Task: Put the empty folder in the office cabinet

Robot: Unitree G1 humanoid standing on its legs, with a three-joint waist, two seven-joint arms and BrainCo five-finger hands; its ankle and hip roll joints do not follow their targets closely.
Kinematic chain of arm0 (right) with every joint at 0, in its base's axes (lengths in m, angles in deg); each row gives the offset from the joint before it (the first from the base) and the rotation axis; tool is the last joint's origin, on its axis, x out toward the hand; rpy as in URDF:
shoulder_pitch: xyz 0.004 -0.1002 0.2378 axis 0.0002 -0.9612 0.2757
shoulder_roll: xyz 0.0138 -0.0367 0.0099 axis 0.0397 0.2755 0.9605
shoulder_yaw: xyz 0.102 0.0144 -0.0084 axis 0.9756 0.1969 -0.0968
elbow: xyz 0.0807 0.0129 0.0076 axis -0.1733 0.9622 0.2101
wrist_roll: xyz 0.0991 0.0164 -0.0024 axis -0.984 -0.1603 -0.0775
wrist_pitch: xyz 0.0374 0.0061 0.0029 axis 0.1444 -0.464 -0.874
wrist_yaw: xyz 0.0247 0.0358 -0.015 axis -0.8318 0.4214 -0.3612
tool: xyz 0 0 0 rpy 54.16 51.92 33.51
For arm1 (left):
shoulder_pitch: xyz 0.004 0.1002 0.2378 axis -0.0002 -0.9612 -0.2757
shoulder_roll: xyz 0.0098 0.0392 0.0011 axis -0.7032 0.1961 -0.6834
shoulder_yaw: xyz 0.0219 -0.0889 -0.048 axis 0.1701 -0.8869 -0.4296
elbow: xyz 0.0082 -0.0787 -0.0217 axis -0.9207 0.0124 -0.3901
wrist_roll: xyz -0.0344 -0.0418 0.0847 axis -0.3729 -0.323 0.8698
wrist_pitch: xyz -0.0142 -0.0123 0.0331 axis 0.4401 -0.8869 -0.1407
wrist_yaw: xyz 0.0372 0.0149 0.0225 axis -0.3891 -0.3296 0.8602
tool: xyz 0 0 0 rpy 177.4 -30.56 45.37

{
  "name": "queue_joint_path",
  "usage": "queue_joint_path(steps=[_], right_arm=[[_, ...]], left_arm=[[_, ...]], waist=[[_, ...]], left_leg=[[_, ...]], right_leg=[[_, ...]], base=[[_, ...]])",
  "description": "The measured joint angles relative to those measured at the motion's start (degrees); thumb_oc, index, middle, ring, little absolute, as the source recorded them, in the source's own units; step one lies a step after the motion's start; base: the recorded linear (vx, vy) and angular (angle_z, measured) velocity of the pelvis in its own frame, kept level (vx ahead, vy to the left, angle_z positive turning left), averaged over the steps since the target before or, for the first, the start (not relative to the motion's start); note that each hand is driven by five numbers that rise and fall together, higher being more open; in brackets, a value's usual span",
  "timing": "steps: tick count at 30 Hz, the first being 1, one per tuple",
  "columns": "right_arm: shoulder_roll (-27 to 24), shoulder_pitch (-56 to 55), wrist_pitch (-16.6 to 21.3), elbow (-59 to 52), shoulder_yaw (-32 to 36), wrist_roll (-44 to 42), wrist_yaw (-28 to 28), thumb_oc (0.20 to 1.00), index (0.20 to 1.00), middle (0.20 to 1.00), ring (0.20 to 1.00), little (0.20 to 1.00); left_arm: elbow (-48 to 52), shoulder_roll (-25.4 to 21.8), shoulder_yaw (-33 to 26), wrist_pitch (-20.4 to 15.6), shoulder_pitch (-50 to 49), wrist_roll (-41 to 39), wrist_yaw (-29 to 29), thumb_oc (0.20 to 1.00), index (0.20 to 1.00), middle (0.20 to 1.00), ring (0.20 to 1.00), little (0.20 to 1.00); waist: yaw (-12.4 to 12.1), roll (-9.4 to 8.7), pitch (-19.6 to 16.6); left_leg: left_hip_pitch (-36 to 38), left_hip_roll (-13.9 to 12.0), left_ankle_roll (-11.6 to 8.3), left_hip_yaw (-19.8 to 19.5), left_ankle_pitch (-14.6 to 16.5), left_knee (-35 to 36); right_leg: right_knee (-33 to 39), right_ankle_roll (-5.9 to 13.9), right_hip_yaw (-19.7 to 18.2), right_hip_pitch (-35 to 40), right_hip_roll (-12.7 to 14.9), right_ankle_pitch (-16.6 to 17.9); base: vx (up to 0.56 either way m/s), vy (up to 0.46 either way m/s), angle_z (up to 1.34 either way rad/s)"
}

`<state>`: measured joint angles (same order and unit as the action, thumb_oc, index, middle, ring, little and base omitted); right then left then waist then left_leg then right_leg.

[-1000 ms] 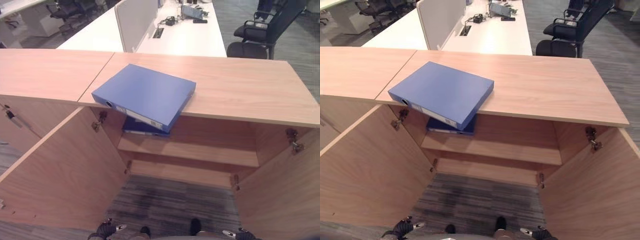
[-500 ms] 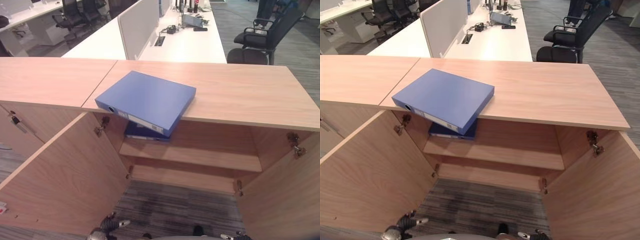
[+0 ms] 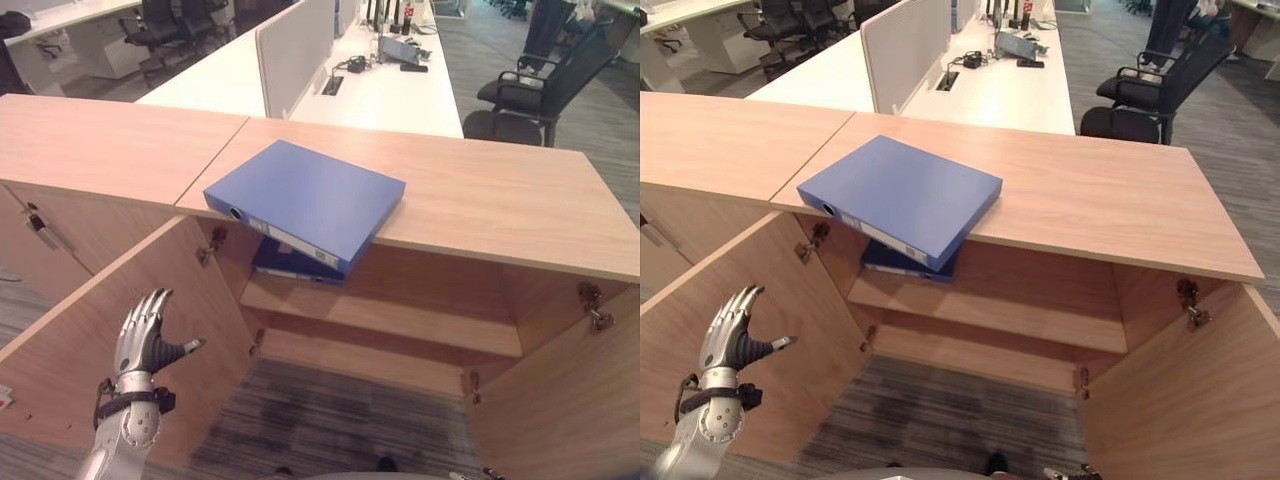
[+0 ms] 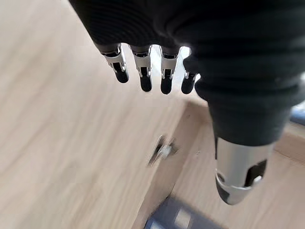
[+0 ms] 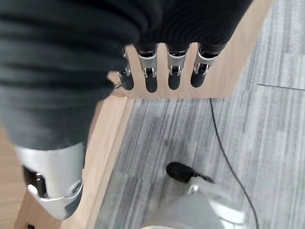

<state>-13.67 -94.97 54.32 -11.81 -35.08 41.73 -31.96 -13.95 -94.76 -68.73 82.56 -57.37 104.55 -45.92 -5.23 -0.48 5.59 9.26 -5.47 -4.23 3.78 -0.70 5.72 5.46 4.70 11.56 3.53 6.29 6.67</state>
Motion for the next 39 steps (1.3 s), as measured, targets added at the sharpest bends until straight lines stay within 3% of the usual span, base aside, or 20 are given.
queue_joint_path(steps=[9,13,16,22,29,39], right_arm=[[-0.44,-0.21,-0.06,0.01,-0.83,0.08,-0.20,1.000,1.000,1.000,1.000,1.000],[-0.70,-0.31,-0.10,0.01,-0.99,0.15,-0.31,1.000,1.000,1.000,1.000,1.000],[-1.05,-0.25,-0.08,0.12,-1.21,0.20,-0.32,1.000,1.000,1.000,1.000,1.000],[-1.12,0.13,-0.07,0.23,-1.18,0.18,-0.26,1.000,1.000,1.000,1.000,1.000],[-1.50,-0.43,-0.11,0.23,-1.17,0.16,-0.21,1.000,1.000,1.000,1.000,1.000],[-1.43,-0.74,-0.11,0.26,-1.13,0.12,-0.14,1.000,1.000,1.000,1.000,1.000]], left_arm=[[2.13,-7.34,0.24,0.00,6.15,6.15,-1.01,1.000,1.000,1.000,1.000,1.000],[2.62,-9.94,3.90,-0.20,11.46,8.51,-0.81,1.000,1.000,1.000,1.000,1.000],[0.86,-13.77,10.43,-0.20,19.71,9.29,-0.27,1.000,1.000,1.000,1.000,1.000],[-4.13,-13.59,17.76,-0.22,25.14,10.94,0.17,1.000,1.000,1.000,1.000,1.000],[-8.49,-12.79,22.39,0.18,27.23,11.06,0.64,1.000,1.000,1.000,1.000,1.000],[-8.80,-12.17,24.36,1.09,27.75,12.05,1.48,1.000,1.000,1.000,1.000,1.000]], waist=[[1.75,1.43,0.83],[2.95,2.07,1.07],[4.58,2.35,1.01],[7.04,3.07,0.67],[7.58,2.39,-0.35],[7.77,1.44,-0.99]], left_leg=[[0.36,0.00,-0.09,1.08,0.39,0.02],[1.37,0.01,-0.18,2.14,0.38,0.02],[2.11,0.07,-0.20,2.96,0.45,0.01],[2.60,-0.02,-0.46,4.22,0.68,0.02],[3.07,-0.30,-0.61,5.25,0.99,0.02],[3.05,-0.28,-0.57,6.10,1.04,0.02]], right_leg=[[0.00,0.16,-1.14,-0.13,-0.08,0.12],[0.01,0.11,-1.79,0.41,-0.18,0.17],[0.00,0.11,-2.31,0.38,-0.23,0.17],[0.00,0.19,-3.42,0.11,-0.59,0.30],[-0.01,0.01,-4.51,0.02,-1.03,0.34],[-0.01,0.01,-4.99,-0.29,-1.03,0.51]], base=[[0.00,-0.006,-0.07],[0.02,0.008,-0.11],[0.02,0.013,-0.09],[0.02,0.013,-0.12],[0.00,0.012,-0.08],[0.00,0.011,-0.03]])
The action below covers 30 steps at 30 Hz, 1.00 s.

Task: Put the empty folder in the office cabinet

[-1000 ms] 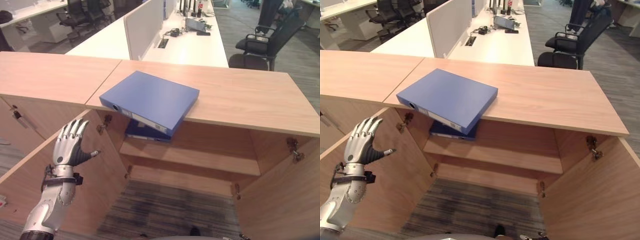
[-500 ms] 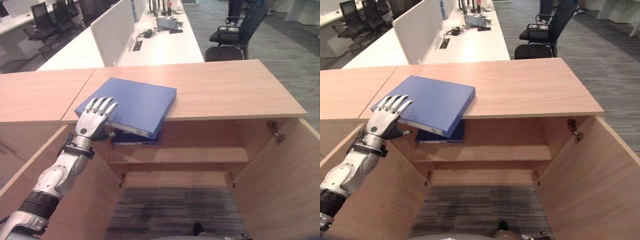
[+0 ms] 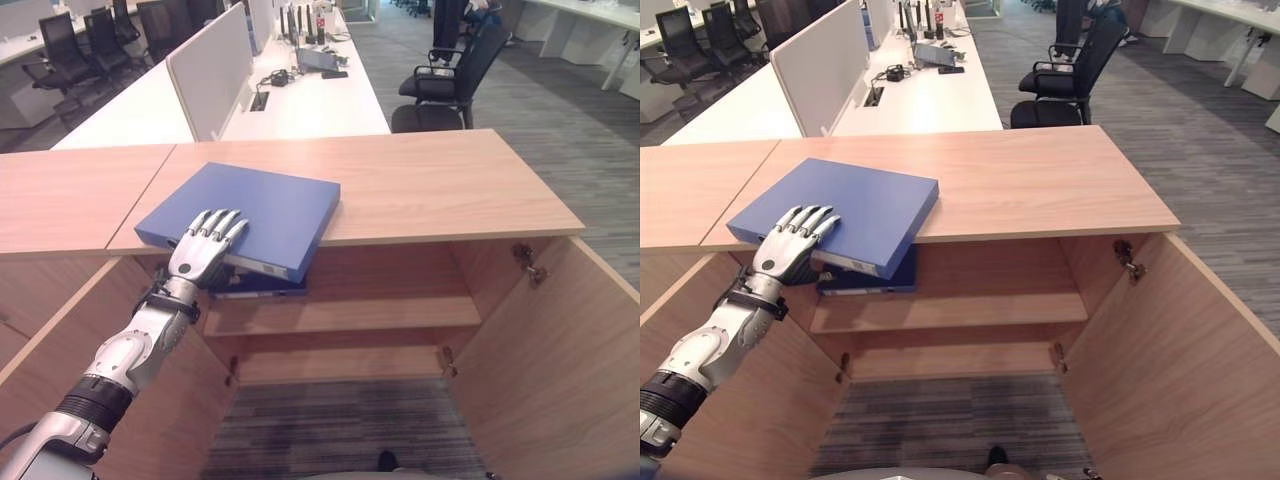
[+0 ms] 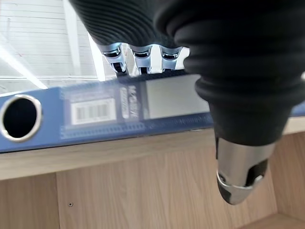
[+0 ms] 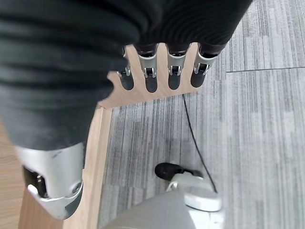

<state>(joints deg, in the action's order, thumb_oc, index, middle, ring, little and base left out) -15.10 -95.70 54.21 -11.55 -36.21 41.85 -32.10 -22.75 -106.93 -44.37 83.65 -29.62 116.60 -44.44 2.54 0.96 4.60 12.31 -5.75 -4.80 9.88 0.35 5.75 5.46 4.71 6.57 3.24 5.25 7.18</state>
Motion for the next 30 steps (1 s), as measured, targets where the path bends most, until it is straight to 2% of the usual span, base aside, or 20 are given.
queue_joint_path(steps=[5,19,20,30], right_arm=[[0.03,0.06,-0.04,1.56,0.09,-0.03,0.03,1.000,1.000,1.000,1.000,1.000],[0.04,0.11,-0.04,1.84,0.19,-0.16,0.15,1.000,1.000,1.000,1.000,1.000],[0.04,0.11,-0.05,1.92,0.19,-0.16,0.15,1.000,1.000,1.000,1.000,1.000],[0.04,0.21,-0.07,2.07,0.35,-0.59,0.20,1.000,1.000,1.000,1.000,1.000]], left_arm=[[-1.67,1.64,0.35,0.07,0.67,0.00,-0.03,1.000,1.000,1.000,1.000,1.000],[-1.59,1.74,0.73,0.00,0.94,0.35,0.35,1.000,1.000,1.000,1.000,1.000],[-1.60,1.75,0.87,0.00,1.16,0.36,0.49,0.200,0.200,0.200,0.200,0.200],[-1.41,3.67,0.90,0.03,3.30,0.37,-0.48,0.200,0.200,0.200,0.200,0.200]], waist=[[0.02,0.09,-0.29],[-0.01,0.08,-0.32],[-0.01,0.08,-0.32],[0.01,0.13,-0.39]], left_leg=[[0.06,0.00,-0.01,-0.04,0.06,0.01],[0.04,-0.01,-0.03,0.01,0.20,0.01],[0.05,-0.01,-0.03,0.00,0.20,0.01],[0.14,-0.01,-0.03,-0.03,0.20,0.01]], right_leg=[[0.00,0.00,0.01,0.38,0.00,-0.01],[0.00,0.00,0.01,0.37,0.03,-0.01],[0.00,0.00,0.02,0.39,0.03,-0.01],[0.00,-0.01,0.03,0.50,0.02,-0.02]], base=[[0.00,0.000,0.00],[0.00,0.000,0.00],[0.00,0.000,0.00],[0.00,0.000,0.00]])
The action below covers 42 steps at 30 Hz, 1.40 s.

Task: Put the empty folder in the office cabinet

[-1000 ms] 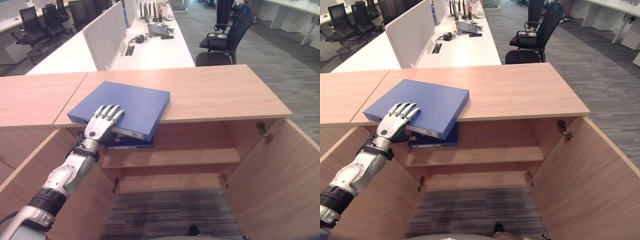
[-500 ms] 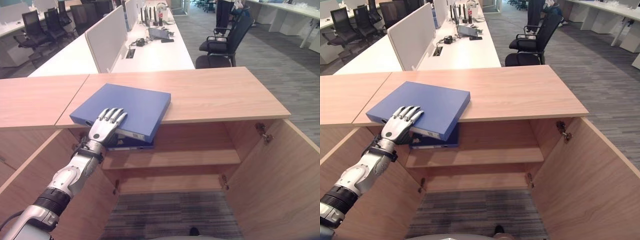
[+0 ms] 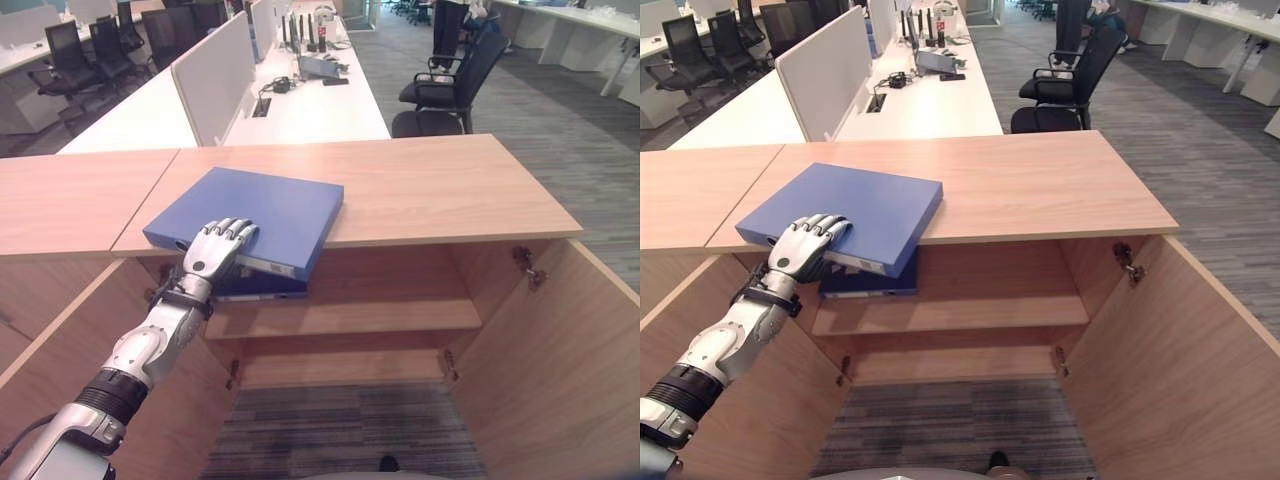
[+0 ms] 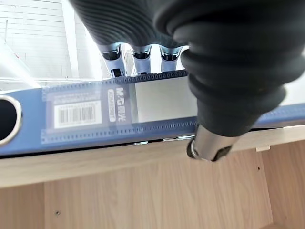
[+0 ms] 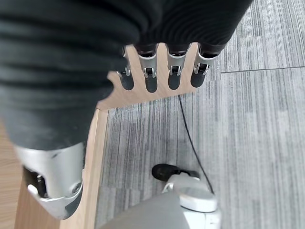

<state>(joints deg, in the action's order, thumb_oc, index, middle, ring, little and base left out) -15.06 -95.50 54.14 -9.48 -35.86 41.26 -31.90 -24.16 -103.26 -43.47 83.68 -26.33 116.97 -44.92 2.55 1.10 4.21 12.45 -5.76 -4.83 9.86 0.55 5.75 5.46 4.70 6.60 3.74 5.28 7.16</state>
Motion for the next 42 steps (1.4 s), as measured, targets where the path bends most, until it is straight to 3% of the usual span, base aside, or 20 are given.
queue_joint_path(steps=[14,22,35,42], right_arm=[[0.21,0.04,-1.07,0.00,2.27,-0.17,0.41,1.000,1.000,1.000,1.000,1.000],[1.41,0.66,-1.14,-0.02,2.24,-0.17,0.41,1.000,1.000,1.000,1.000,1.000],[1.91,2.27,-1.07,-1.08,1.49,-3.01,-0.39,1.000,1.000,1.000,1.000,1.000],[1.85,3.44,-1.09,-2.83,1.21,-5.21,-0.89,1.000,1.000,1.000,1.000,1.000]], left_arm=[[1.19,0.04,-0.76,-0.02,1.57,-0.51,0.40,0.200,0.200,0.200,0.200,0.200],[7.50,0.38,-7.46,-0.57,0.58,-6.22,1.28,0.200,0.200,0.200,0.200,0.200],[20.41,4.54,-22.94,-3.82,-3.28,-29.82,0.10,0.200,0.200,0.200,0.200,0.200],[26.53,5.32,-24.92,-6.49,-7.14,-43.80,1.64,0.200,0.200,0.200,0.200,0.200]], waist=[[-0.01,-0.04,-0.32],[-0.30,-0.24,-0.19],[-3.04,0.35,0.32],[-4.06,1.25,0.94]], left_leg=[[0.22,0.00,0.00,0.07,0.00,0.00],[0.31,-0.04,0.00,0.07,-0.01,-0.01],[-0.07,-0.06,-0.02,-1.98,-0.04,-0.01],[-0.14,-0.06,0.05,-3.31,0.00,0.00]], right_leg=[[0.00,0.03,-0.02,0.20,0.00,0.02],[0.01,0.01,0.10,0.35,-0.01,0.01],[0.01,-0.25,1.75,0.87,0.19,-0.23],[0.00,-0.06,2.47,1.54,0.35,-0.59]], base=[[0.00,-0.001,0.00],[0.00,0.000,0.00],[-0.01,-0.005,0.06],[-0.01,-0.007,0.09]])
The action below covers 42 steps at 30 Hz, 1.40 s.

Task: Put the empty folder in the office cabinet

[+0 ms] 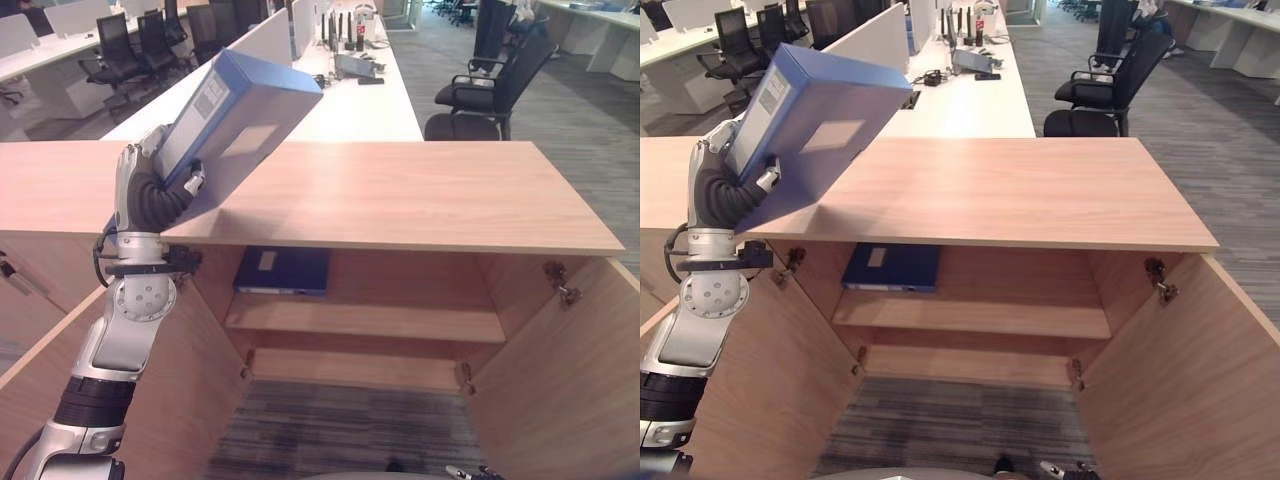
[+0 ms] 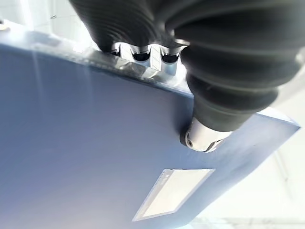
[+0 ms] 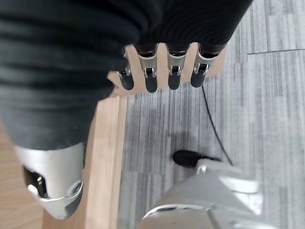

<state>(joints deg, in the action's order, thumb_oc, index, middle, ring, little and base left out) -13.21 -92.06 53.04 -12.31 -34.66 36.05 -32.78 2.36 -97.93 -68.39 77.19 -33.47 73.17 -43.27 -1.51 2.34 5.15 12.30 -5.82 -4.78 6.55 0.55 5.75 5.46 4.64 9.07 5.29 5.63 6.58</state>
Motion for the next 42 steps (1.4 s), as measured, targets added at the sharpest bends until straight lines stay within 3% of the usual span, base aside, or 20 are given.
queue_joint_path(steps=[4,7,10,14,22,31,34,42], right_arm=[[-0.12,0.37,0.31,-5.30,-1.40,-1.72,-1.11,1.000,1.000,1.000,1.000,1.000],[-0.16,0.81,0.64,-7.82,-1.59,-2.18,-1.77,1.000,1.000,1.000,1.000,1.000],[-0.76,0.06,0.55,-17.85,-1.85,-3.90,-2.48,1.000,1.000,1.000,1.000,1.000],[-2.05,0.15,2.45,-28.65,-2.04,-3.94,-3.40,1.000,1.000,1.000,1.000,1.000],[-2.93,-0.15,2.75,-34.18,-1.81,-4.04,-4.55,1.000,1.000,1.000,1.000,1.000],[-3.99,-0.48,2.54,-39.89,-1.88,-4.00,-6.26,1.000,1.000,1.000,1.000,1.000],[-5.47,-0.47,2.90,-47.77,-1.88,-4.21,-7.59,1.000,1.000,1.000,1.000,1.000],[-5.84,-0.64,2.09,-56.15,-4.77,-9.65,-11.44,1.000,1.000,1.000,1.000,1.000]], left_arm=[[3.86,1.54,-1.47,-3.14,-2.52,-12.82,5.28,0.200,0.200,0.200,0.200,0.200],[5.05,1.64,-2.97,-4.10,-4.29,-17.45,7.88,0.200,0.200,0.200,0.200,0.200],[7.93,3.71,-7.28,-4.96,-10.10,-26.18,12.50,0.200,0.200,0.200,0.200,0.200],[7.59,5.04,-9.59,-4.86,-12.73,-37.04,17.86,0.200,0.200,0.200,0.200,0.200],[7.54,6.23,-9.69,-3.56,-14.34,-49.72,27.08,0.200,0.200,0.200,0.200,0.200],[7.16,5.47,-9.38,-1.18,-16.49,-50.09,30.27,0.200,0.200,0.200,0.200,0.200],[6.53,5.47,-9.09,0.39,-16.99,-49.46,31.26,0.200,0.200,0.200,0.200,0.200],[5.24,2.00,-5.92,2.94,-17.01,-47.68,34.18,0.200,0.200,0.200,0.200,0.200]], waist=[[-0.65,0.43,0.22],[-1.10,0.58,0.24],[-0.88,1.02,0.51],[-1.67,1.38,0.68],[-2.08,1.42,0.74],[-2.10,1.44,0.85],[-2.08,1.23,0.96],[-1.90,0.97,1.28]], left_leg=[[0.05,0.00,-0.06,-1.41,-0.14,-0.02],[0.07,-0.02,-0.05,-1.50,-0.11,-0.01],[0.11,0.04,-0.01,-1.41,-0.07,-0.01],[0.27,0.04,-0.02,-1.31,-0.08,-0.03],[0.26,0.10,0.00,-1.17,-0.11,-0.06],[0.19,0.10,0.01,-1.12,-0.11,-0.04],[0.12,0.12,0.01,-1.10,-0.11,-0.06],[0.15,0.30,0.01,-0.78,-0.11,-0.14]], right_leg=[[0.00,-0.12,1.28,0.71,0.08,-0.35],[-0.01,0.02,1.39,0.83,0.11,-0.51],[0.00,0.03,1.31,0.76,0.16,-0.54],[0.00,0.02,1.23,0.71,0.16,-0.54],[-0.01,0.05,1.03,0.72,0.15,-0.51],[-0.01,0.06,0.95,0.62,0.14,-0.52],[-0.01,0.06,0.92,0.49,0.13,-0.51],[-0.02,0.10,0.65,0.15,0.21,-0.48]], base=[[-0.01,-0.012,0.16],[-0.01,-0.004,0.03],[-0.02,0.000,0.00],[0.00,0.000,0.00],[0.00,0.000,0.00],[0.00,0.000,0.00],[0.00,0.010,0.00],[0.00,0.007,-0.01]])
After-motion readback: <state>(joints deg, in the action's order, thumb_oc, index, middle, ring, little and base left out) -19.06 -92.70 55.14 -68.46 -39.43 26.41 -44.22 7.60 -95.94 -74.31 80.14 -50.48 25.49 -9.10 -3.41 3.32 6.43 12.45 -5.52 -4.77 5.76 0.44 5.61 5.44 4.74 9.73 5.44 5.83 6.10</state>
